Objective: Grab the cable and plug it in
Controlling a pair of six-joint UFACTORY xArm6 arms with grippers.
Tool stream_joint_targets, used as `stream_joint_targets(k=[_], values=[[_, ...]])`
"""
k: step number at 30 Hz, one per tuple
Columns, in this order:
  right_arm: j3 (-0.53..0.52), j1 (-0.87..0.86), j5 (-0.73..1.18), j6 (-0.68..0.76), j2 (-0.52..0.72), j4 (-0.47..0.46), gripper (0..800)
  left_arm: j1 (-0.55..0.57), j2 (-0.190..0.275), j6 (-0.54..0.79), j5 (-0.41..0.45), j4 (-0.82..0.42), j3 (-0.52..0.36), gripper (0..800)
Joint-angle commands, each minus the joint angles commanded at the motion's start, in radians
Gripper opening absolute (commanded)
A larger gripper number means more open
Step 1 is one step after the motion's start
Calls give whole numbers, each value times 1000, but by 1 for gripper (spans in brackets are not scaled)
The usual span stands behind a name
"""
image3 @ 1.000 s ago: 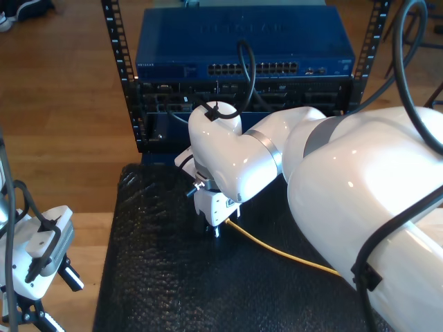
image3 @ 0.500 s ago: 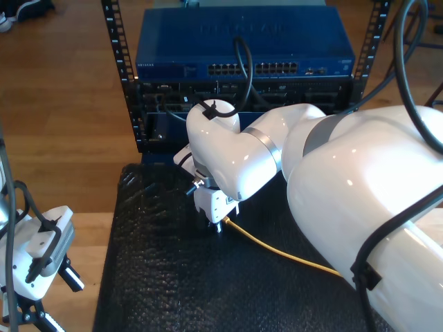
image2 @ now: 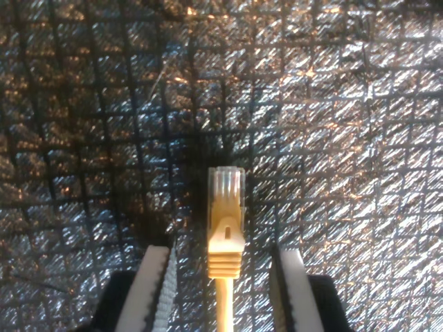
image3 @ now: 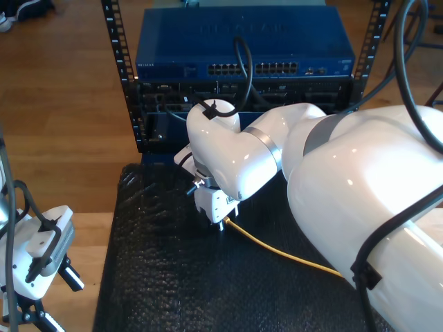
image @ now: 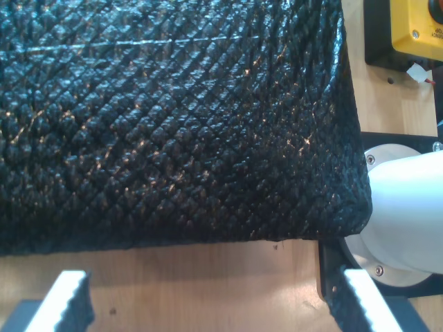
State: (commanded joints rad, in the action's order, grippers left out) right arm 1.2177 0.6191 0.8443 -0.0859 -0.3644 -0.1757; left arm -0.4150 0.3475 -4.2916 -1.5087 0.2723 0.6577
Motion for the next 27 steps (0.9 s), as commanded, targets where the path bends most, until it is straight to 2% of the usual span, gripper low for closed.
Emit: stream_joint_targets(k=[10,27], values=[[11,0,18,61,-5,-61,264,0,0,0,0,0,2,800],[26,2,29,58,-14,-60,269,0,0,0,0,0,5,800]])
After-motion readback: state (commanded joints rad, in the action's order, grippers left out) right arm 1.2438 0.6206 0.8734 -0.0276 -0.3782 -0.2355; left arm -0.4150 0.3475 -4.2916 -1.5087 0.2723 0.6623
